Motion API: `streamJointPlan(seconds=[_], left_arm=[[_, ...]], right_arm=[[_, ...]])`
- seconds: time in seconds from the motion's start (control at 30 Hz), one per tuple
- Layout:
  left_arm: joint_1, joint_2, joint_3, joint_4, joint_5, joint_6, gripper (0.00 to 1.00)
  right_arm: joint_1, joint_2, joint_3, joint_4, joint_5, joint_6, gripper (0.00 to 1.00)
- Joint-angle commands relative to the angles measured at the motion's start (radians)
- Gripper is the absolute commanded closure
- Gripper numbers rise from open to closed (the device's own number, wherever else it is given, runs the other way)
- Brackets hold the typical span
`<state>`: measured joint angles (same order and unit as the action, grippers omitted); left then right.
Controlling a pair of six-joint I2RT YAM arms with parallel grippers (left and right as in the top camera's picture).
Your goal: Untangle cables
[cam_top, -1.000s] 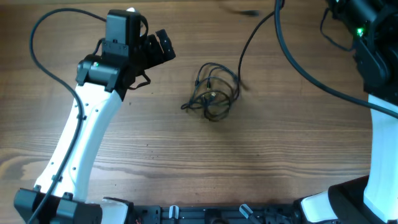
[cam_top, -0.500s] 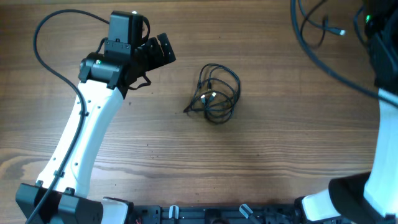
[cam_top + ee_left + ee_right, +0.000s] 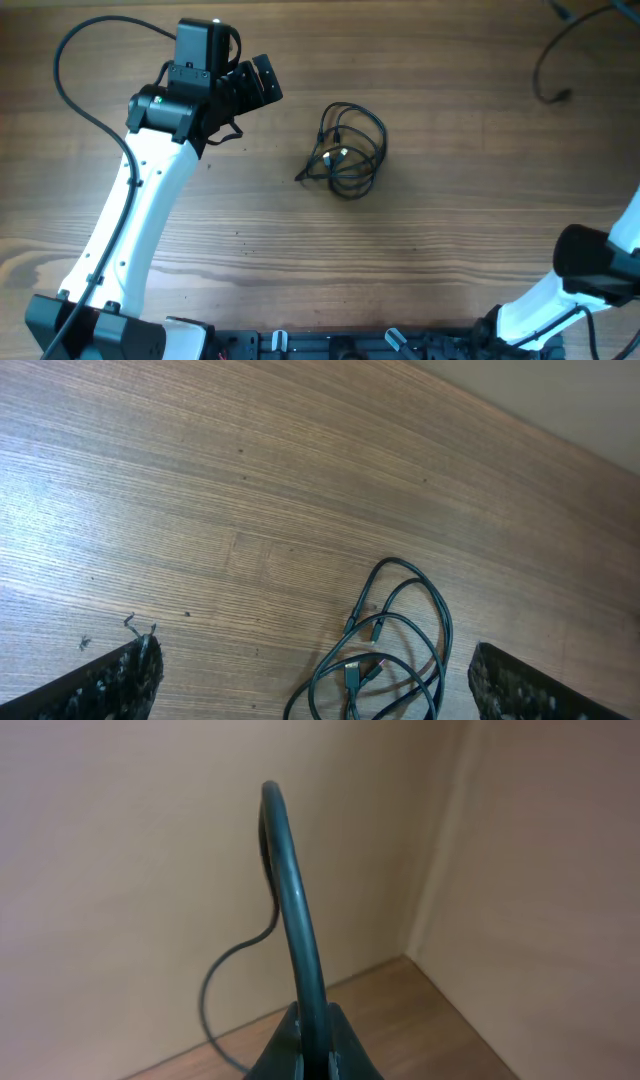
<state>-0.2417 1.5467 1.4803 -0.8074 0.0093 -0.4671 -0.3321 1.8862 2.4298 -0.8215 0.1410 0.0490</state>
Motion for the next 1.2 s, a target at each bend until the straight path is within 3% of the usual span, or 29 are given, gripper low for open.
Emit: streamJointPlan(seconds=[0.0, 0.2, 0.37, 0.63, 0.7, 0.73, 0.77, 0.83, 0.93, 1.17], left_arm=[[0.003, 0.011, 0.005, 0.003, -0.006, 0.019, 0.0], [0.003, 0.011, 0.005, 0.002, -0.006, 0.019, 0.0], [0.003, 0.011, 0.005, 0.002, -0.006, 0.019, 0.0], [0.003, 0.011, 0.005, 0.002, -0.006, 0.019, 0.0], [0.003, 0.011, 0.005, 0.002, -0.006, 0.019, 0.0], [0.003, 0.011, 0.005, 0.002, -0.006, 0.019, 0.0], [0.003, 0.011, 0.005, 0.002, -0.006, 0.019, 0.0], [0.003, 0.011, 0.005, 0.002, -0.006, 0.019, 0.0], [0.003, 0.011, 0.005, 0.002, -0.005, 0.019, 0.0], [0.003, 0.011, 0.005, 0.002, 0.02, 0.019, 0.0]], right_arm=[[-0.073, 0.047, 0.009, -0.002, -0.118, 0.064, 0.96], [-0.097, 0.137, -0.054, -0.031, -0.213, 0.07, 0.96], [-0.112, 0.277, -0.076, -0.103, -0.21, 0.23, 0.96], [-0.127, 0.54, -0.076, -0.134, -0.253, 0.302, 0.94], [-0.129, 0.584, -0.076, -0.15, -0.255, 0.325, 0.83], [-0.13, 0.599, -0.076, -0.159, -0.255, 0.332, 0.73], [-0.132, 0.616, -0.076, -0.182, -0.256, 0.348, 0.5], [-0.138, 0.615, -0.074, -0.208, -0.266, 0.346, 0.2], [-0.162, 0.574, -0.062, -0.248, -0.306, 0.347, 0.09], [-0.22, 0.327, -0.032, -0.291, -0.491, 0.273, 0.0]])
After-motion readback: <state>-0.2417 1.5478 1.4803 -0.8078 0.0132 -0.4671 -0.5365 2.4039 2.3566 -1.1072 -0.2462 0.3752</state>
